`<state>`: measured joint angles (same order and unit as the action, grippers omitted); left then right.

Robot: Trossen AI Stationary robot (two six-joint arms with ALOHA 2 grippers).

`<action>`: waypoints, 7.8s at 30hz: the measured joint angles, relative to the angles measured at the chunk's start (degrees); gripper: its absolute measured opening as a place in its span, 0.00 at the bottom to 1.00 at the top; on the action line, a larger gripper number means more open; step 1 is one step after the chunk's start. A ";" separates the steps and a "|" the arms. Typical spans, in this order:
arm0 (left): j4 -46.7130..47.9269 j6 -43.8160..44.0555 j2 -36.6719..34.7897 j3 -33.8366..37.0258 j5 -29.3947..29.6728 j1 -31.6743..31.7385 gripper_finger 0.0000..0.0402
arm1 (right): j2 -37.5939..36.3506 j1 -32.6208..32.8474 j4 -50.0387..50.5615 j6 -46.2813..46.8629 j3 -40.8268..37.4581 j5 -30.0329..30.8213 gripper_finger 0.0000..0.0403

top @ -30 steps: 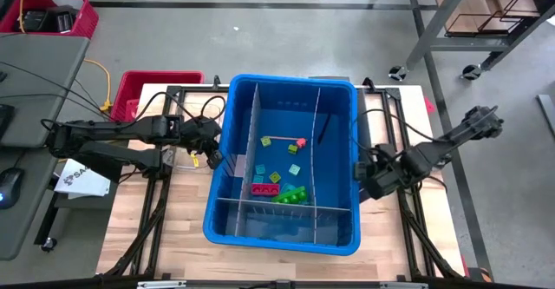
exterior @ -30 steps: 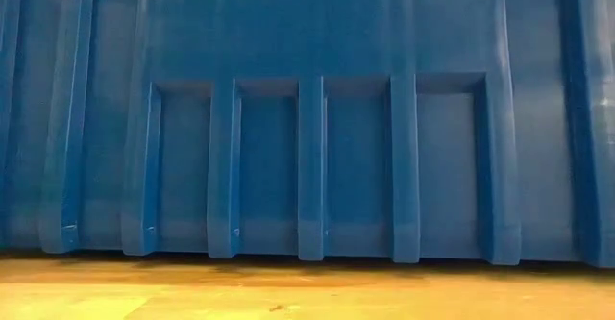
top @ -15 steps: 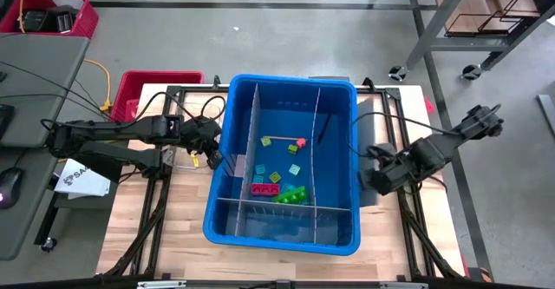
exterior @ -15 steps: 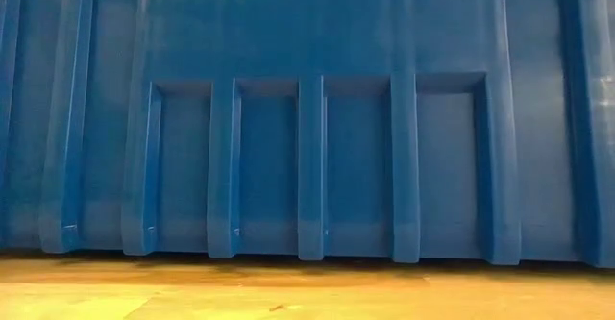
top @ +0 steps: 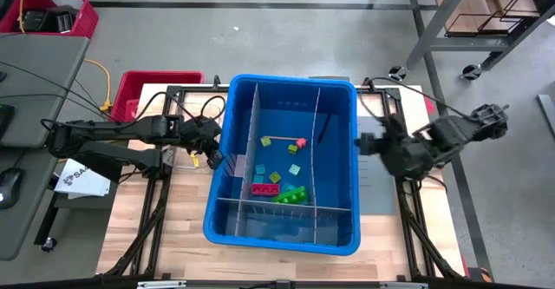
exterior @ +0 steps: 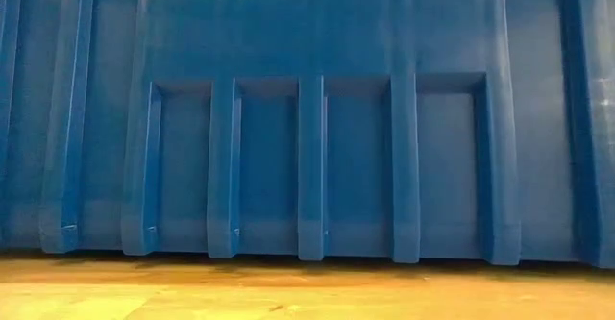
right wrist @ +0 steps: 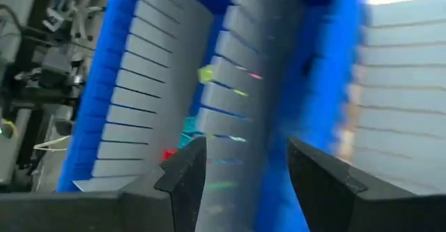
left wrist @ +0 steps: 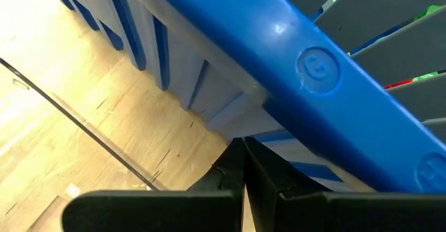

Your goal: Sort blocks

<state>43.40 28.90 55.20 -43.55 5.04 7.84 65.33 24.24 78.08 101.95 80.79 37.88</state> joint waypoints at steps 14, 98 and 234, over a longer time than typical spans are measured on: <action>0.02 0.91 0.00 0.00 -0.25 0.00 0.00 | 24.70 -23.25 -18.29 -28.61 8.65 -15.92 0.47; -4.22 -18.63 0.77 -25.24 -14.54 -9.32 0.39 | 41.60 -28.01 11.85 -43.06 51.47 -10.92 0.00; 13.72 -27.89 20.59 -53.77 29.48 -25.51 0.00 | 38.13 -33.69 3.66 -66.81 54.18 -32.44 0.29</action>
<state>57.12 1.01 75.79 -97.32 34.52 -17.67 103.46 -9.45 81.74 35.14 134.98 5.43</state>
